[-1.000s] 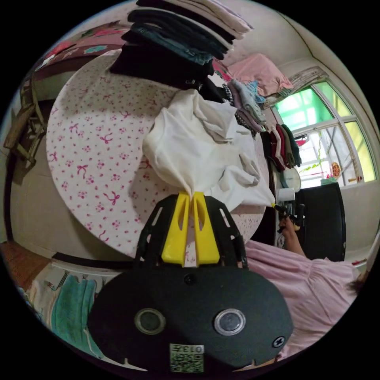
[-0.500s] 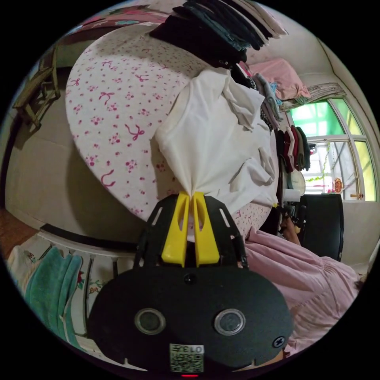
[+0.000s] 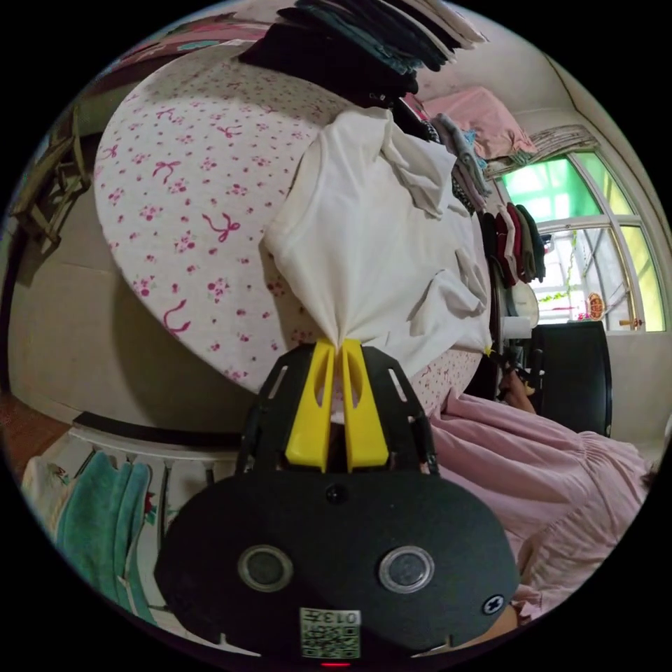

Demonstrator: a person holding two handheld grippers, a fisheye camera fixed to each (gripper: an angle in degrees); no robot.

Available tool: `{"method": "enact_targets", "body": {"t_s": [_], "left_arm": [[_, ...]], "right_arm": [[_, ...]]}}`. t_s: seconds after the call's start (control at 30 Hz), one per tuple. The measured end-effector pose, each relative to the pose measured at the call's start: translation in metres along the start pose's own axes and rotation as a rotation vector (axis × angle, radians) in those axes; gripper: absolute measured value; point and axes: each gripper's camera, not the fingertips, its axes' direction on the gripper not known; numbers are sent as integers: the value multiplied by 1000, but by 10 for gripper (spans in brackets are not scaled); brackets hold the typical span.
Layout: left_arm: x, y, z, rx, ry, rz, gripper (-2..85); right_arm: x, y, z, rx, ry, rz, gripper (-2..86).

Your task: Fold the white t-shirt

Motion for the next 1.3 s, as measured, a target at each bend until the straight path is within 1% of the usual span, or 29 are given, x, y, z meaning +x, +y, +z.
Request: {"method": "enact_targets", "body": {"t_s": [0.07,0.1,0.17,0.2,0.23,0.27,0.3,0.33,0.37,0.4,0.47,0.53,0.6,0.63,0.67,0.73,0.77,0.83,0.87,0.9,0.97,1.0,1.07,1.1,1.13,1.23,1.3], "left_arm": [[-4,6,10,8,67,-22,41],[-4,8,12,2,77,-28,48],[4,23,2,45,-1,-20,78],[9,27,-2,64,-27,-5,85],[24,32,-9,93,-79,60,99],[48,34,-10,96,-127,164,111],[62,34,-7,90,-152,222,115],[92,33,3,64,-199,339,123],[124,31,20,26,-237,456,127],[140,31,30,2,-257,514,129],[193,31,74,-70,-387,694,136],[219,31,103,-98,-454,766,135],[233,30,129,-133,-506,799,118],[236,28,143,-173,-558,796,96],[239,28,151,-194,-588,812,55],[242,30,145,-174,-601,814,27],[243,31,136,-173,-554,821,21],[243,36,118,-154,-455,838,15],[243,42,106,-143,-408,862,12],[243,45,102,-143,-391,872,11],[241,57,93,-178,-355,895,8],[240,59,93,-181,-356,899,7],[234,66,104,-252,-332,899,5],[233,67,109,-272,-336,898,5],[231,71,118,-299,-354,908,4],[228,76,126,-328,-375,903,2],[226,77,117,-328,-368,905,0]], "right_arm": [[5,-2,9,-14,-37,34,51],[8,-4,9,-29,-100,50,69],[11,-6,2,-47,-131,76,86],[5,-6,-13,-1,-129,70,91],[-9,-9,-30,68,-116,21,97],[-19,-11,-36,99,-105,-5,101],[-41,-20,-42,141,-102,-64,109],[-54,-26,-40,147,-113,-97,114],[-82,-41,-30,135,-142,-176,123],[-109,-57,-14,112,-149,-242,130],[-145,-81,15,81,-129,-301,136],[-169,-103,42,66,-118,-313,129],[-186,-127,76,1,-122,-309,68],[-192,-134,90,-59,-135,-305,49],[-195,-136,93,-89,-148,-310,46],[-202,-133,89,-106,-160,-342,37],[-205,-125,76,-81,-212,-383,33],[-204,-99,43,-40,-474,-497,29],[-203,-91,35,-44,-549,-530,28],[-202,-74,21,-75,-675,-596,27],[-205,-42,7,-139,-775,-704,26],[-207,-19,4,-193,-782,-765,26],[-209,10,17,-311,-767,-793,24],[-207,27,35,-399,-750,-774,22],[-205,34,46,-441,-731,-754,22],[-191,67,106,-630,-546,-626,14],[-183,76,110,-625,-526,-591,12]]}}
